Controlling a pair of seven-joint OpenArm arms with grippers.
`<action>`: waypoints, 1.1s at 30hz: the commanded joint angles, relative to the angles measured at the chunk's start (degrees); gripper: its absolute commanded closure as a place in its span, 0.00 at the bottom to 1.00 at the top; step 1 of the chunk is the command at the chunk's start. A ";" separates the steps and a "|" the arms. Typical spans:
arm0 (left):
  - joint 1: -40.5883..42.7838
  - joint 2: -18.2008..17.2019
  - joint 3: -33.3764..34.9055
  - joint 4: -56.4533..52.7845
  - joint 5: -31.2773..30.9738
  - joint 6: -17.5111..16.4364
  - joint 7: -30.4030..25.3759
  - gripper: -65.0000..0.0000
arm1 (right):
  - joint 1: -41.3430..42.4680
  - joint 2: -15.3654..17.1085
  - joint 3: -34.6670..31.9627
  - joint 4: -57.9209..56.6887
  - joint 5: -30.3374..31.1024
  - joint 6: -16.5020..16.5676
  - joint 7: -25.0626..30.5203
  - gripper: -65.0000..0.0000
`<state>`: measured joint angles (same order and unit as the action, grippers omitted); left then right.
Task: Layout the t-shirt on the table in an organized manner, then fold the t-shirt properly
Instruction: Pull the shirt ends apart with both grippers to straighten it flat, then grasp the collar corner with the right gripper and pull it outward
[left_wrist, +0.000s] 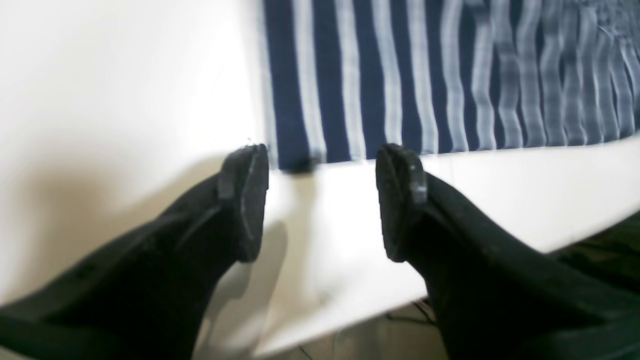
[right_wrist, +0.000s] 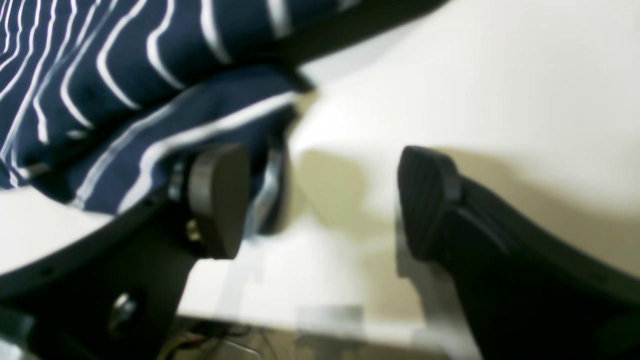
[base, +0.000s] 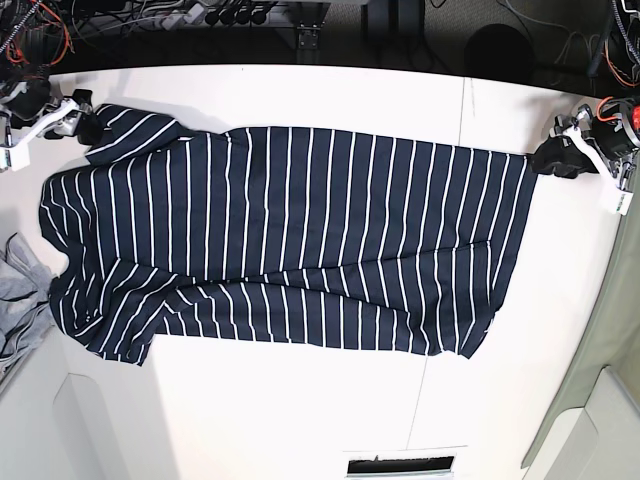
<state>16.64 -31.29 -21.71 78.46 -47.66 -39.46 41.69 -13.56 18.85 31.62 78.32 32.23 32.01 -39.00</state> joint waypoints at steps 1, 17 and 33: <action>-0.33 -1.09 -0.44 0.20 -0.24 -0.54 -2.27 0.44 | 0.22 1.11 -0.85 -0.42 0.74 0.35 1.27 0.32; -5.86 -0.55 2.91 -6.64 0.50 -0.54 -4.20 0.44 | 2.23 -3.02 -9.53 2.32 2.67 0.13 -4.20 1.00; -5.86 0.02 2.91 -6.64 0.13 -0.54 -3.98 0.44 | -18.75 -2.99 6.01 28.26 12.66 0.79 -11.08 1.00</action>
<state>11.40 -30.02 -18.39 71.11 -46.57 -39.46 38.52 -32.08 15.07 37.06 105.54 43.81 32.49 -51.07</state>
